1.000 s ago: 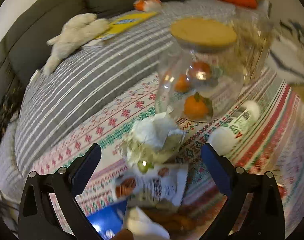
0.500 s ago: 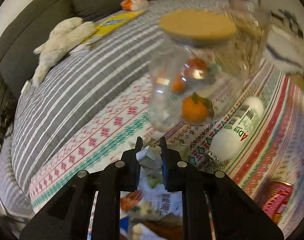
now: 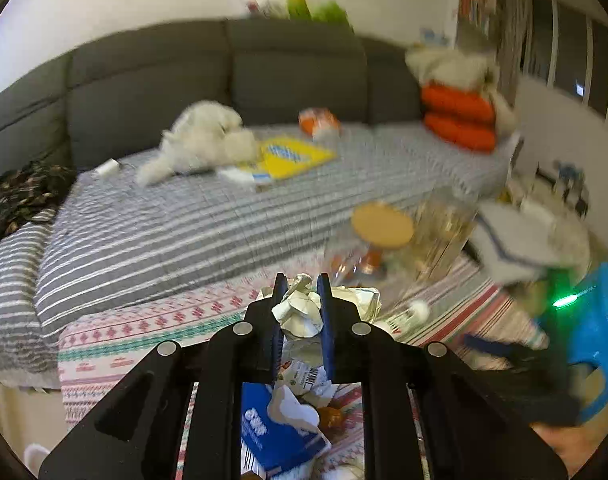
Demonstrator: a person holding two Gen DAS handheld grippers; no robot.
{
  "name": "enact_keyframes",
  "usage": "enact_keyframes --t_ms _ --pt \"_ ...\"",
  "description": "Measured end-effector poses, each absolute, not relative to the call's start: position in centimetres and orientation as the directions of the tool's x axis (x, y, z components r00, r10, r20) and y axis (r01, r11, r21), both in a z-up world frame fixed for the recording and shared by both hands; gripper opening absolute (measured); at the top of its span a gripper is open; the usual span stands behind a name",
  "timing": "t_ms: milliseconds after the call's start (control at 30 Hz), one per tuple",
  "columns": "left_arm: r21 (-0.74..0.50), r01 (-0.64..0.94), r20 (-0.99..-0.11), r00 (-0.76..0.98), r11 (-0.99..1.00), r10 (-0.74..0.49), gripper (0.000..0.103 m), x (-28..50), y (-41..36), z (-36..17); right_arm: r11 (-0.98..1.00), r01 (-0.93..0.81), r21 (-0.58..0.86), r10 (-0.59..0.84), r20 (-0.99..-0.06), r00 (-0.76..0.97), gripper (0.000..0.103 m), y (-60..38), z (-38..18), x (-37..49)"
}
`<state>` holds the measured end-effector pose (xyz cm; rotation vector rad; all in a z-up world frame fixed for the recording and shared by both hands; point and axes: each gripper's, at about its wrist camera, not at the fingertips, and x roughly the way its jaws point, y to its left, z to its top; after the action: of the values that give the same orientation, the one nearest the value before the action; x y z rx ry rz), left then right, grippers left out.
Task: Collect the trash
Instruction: 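Grasp the crumpled foil with the left tool while the right tool grasps the snack bag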
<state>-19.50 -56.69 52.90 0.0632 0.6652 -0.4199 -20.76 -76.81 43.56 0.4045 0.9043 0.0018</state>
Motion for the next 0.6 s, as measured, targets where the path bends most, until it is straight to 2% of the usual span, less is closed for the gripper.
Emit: enact_keyframes --t_ms 100,200,367,467,533,600 --pt "-0.103 0.364 -0.575 0.738 0.926 -0.354 0.014 -22.6 -53.9 54.3 0.932 0.104 0.347 0.222 -0.775 0.591 0.095 -74.6 42.8 -19.7" --pt "-0.121 0.324 -0.562 0.757 0.938 -0.334 0.014 -25.7 -50.7 54.2 0.907 0.087 0.411 0.303 -0.783 0.543 0.094 -73.2 41.4 -18.6" --pt "-0.195 0.243 -0.57 0.761 0.95 -0.311 0.014 -28.4 -45.9 52.9 0.851 0.164 0.5 0.365 -0.785 0.501 0.093 -71.3 39.3 -16.6" --pt "-0.255 0.202 -0.567 0.761 0.945 -0.316 0.014 -29.3 -43.8 52.2 0.825 0.222 0.52 0.369 -0.792 0.487 0.086 -71.1 37.8 -15.5" --pt "-0.276 0.182 -0.566 0.763 0.944 -0.313 0.014 -29.4 -42.9 51.7 0.818 0.251 0.518 0.357 -0.799 0.485 0.077 -71.2 37.0 -14.9" --pt "-0.266 0.174 -0.568 0.767 0.948 -0.3 0.014 -29.7 -42.3 51.3 0.82 0.262 0.509 0.346 -0.805 0.483 0.076 -71.2 36.4 -14.5"
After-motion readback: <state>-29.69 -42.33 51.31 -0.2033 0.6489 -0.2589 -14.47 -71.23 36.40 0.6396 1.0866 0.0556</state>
